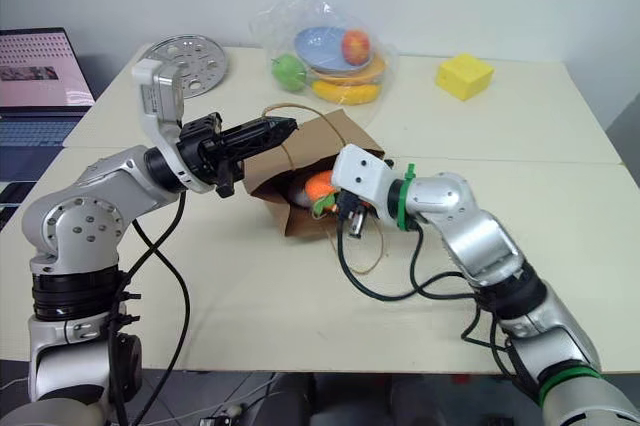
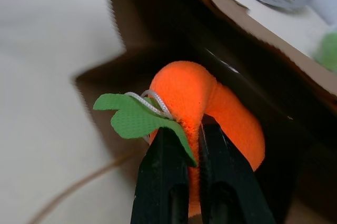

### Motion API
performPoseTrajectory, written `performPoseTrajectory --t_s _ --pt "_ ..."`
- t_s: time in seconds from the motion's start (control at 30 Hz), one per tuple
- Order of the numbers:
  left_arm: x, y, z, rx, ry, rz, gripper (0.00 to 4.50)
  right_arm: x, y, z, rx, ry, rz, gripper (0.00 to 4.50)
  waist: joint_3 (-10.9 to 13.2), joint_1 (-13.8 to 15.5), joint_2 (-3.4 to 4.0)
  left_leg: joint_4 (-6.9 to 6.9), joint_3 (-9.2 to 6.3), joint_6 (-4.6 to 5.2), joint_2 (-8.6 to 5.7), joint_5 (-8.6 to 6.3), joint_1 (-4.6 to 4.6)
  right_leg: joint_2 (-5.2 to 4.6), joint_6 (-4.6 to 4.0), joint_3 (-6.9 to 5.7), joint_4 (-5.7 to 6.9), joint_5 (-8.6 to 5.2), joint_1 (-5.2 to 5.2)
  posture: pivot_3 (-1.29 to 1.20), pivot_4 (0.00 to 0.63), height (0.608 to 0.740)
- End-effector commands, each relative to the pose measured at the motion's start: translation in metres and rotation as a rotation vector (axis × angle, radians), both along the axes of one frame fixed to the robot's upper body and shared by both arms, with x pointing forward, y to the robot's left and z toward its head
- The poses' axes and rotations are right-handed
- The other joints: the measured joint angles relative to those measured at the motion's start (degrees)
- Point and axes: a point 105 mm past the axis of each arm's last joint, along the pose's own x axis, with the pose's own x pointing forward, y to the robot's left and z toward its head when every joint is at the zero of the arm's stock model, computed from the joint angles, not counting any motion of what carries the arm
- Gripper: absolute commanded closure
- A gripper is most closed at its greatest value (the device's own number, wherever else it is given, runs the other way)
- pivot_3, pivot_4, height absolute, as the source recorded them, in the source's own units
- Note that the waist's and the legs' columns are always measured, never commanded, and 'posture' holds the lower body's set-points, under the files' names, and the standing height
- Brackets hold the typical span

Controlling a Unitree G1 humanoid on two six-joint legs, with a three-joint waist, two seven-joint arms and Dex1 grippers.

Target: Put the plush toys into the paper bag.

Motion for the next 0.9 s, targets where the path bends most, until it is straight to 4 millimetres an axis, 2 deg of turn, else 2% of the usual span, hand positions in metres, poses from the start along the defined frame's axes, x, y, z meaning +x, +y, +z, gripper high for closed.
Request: performPoseTrajectory --t_s 0.03,0.07,0.17,0.5,0.67,0.8,0.87,0.9 --pt "-0.010 0.001 0.011 -0.005 -0.050 -0.028 4.50 0.010 0.006 0.017 -0.007 -0.142 -0.018 4.48 0.00 -0.02 0.00 0.00 0.00 0.00 0.00 0.00 0.00 0.00 0.00 0.00 0.02 0.00 -0.02 0.00 0.150 0.740" --pt "-0.010 0.001 0.011 -0.004 -0.048 -0.029 4.50 0.013 0.006 0.018 -0.008 -0.163 -0.027 4.48 0.00 -0.03 0.00 -0.02 0.00 0.00 0.00 0.00 0.00 0.00 -0.01 -0.01 0.04 0.00 -0.03 0.00 0.150 0.740" --pt "-0.011 0.001 0.010 -0.002 -0.043 -0.035 4.50 0.015 0.008 0.022 0.006 -0.197 -0.028 3.65 0.00 -0.05 0.00 -0.04 -0.01 0.00 0.00 0.00 0.00 0.00 -0.01 -0.01 0.05 0.00 -0.04 0.00 0.150 0.740" --pt "-0.006 0.000 0.010 -0.012 -0.042 -0.014 4.50 0.009 0.012 0.020 -0.020 -0.176 0.022 0.04 0.00 -0.09 0.00 -0.03 -0.02 0.00 0.00 0.00 0.01 0.01 -0.01 -0.02 0.12 0.00 -0.04 0.00 0.150 0.740" --pt "0.000 0.000 0.012 -0.021 -0.050 0.018 4.50 -0.012 0.007 0.031 -0.005 -0.129 0.103 0.01 0.00 -0.04 0.01 -0.03 -0.02 0.00 0.00 0.00 0.01 0.01 -0.01 -0.01 0.11 0.00 -0.04 0.00 0.150 0.740" --pt "0.004 -0.003 0.012 -0.025 -0.051 0.026 4.50 -0.046 -0.001 0.042 0.018 -0.061 0.234 0.01 0.00 0.02 0.00 -0.03 -0.04 0.00 0.00 0.00 0.00 0.00 -0.01 -0.03 0.10 0.00 -0.02 0.00 0.150 0.740" --pt "0.004 -0.003 0.012 -0.025 -0.052 0.026 4.50 -0.056 -0.003 0.043 0.018 -0.042 0.274 0.01 0.00 0.05 0.00 -0.03 -0.04 0.00 0.00 0.00 0.00 0.00 -0.01 -0.03 0.10 0.00 -0.02 0.00 0.150 0.740" --pt "0.005 -0.004 0.011 -0.026 -0.052 0.025 4.50 -0.067 -0.015 0.045 0.024 -0.008 0.300 0.01 0.00 -0.02 0.00 -0.03 -0.05 0.00 0.00 0.00 0.00 0.00 -0.01 -0.03 0.10 0.00 -0.02 0.00 0.150 0.740"
